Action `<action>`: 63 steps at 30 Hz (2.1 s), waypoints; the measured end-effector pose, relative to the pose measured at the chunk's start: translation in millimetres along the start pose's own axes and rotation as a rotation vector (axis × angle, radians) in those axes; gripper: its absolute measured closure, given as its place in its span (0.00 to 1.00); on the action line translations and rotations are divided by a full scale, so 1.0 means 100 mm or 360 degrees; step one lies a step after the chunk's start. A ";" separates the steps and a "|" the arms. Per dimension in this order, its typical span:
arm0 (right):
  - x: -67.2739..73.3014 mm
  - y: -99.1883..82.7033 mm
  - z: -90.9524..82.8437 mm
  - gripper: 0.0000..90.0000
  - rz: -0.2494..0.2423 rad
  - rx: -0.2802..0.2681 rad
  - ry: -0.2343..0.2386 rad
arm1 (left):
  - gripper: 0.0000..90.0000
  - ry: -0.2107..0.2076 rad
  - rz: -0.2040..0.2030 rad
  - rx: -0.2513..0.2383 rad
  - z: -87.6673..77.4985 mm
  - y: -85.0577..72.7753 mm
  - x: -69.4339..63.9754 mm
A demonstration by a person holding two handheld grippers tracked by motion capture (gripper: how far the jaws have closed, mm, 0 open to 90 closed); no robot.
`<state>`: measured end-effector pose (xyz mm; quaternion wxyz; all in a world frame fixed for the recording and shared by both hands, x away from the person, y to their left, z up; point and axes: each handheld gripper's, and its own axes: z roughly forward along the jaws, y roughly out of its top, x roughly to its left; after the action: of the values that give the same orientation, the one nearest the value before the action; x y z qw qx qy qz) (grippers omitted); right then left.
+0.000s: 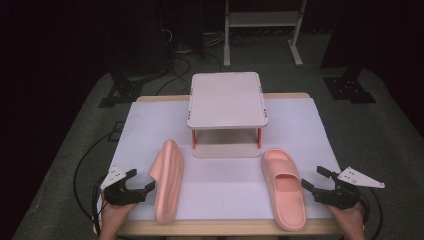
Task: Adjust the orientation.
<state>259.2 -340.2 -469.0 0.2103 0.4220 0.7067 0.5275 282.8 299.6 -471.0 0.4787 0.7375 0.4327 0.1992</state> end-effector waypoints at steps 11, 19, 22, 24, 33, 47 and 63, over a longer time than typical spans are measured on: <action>0.00 0.00 0.01 0.18 -0.0006 0.0008 0.0007 | 0.25 -0.0017 0.0035 0.0078 0.16 0.07 -0.07; 0.02 0.00 0.03 0.18 -0.0013 0.0025 0.0021 | 0.42 -0.0057 0.0016 0.0088 0.21 0.11 -0.10; 0.02 0.00 0.04 0.18 -0.0016 0.0033 0.0028 | 0.47 -0.0072 -0.0013 0.0081 0.22 0.13 -0.10; 0.02 0.00 0.04 0.18 -0.0017 0.0038 0.0030 | 0.50 -0.0094 -0.0034 0.0064 0.22 0.14 -0.11; 0.02 0.00 0.05 0.18 -0.0021 0.0042 0.0028 | 0.54 -0.0146 -0.0060 0.0019 0.22 0.16 -0.16; 0.03 0.00 0.07 0.18 -0.0031 0.0057 0.0034 | 0.52 -0.0172 0.0020 -0.0065 0.20 0.23 -0.28; 0.04 0.00 0.09 0.18 -0.0040 0.0068 0.0042 | 0.51 -0.0233 0.0082 -0.0095 0.26 0.27 -0.43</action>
<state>263.0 -331.8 -471.6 0.1986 0.4106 0.7257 0.5151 289.9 246.0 -453.6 0.5256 0.7464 0.3713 0.1697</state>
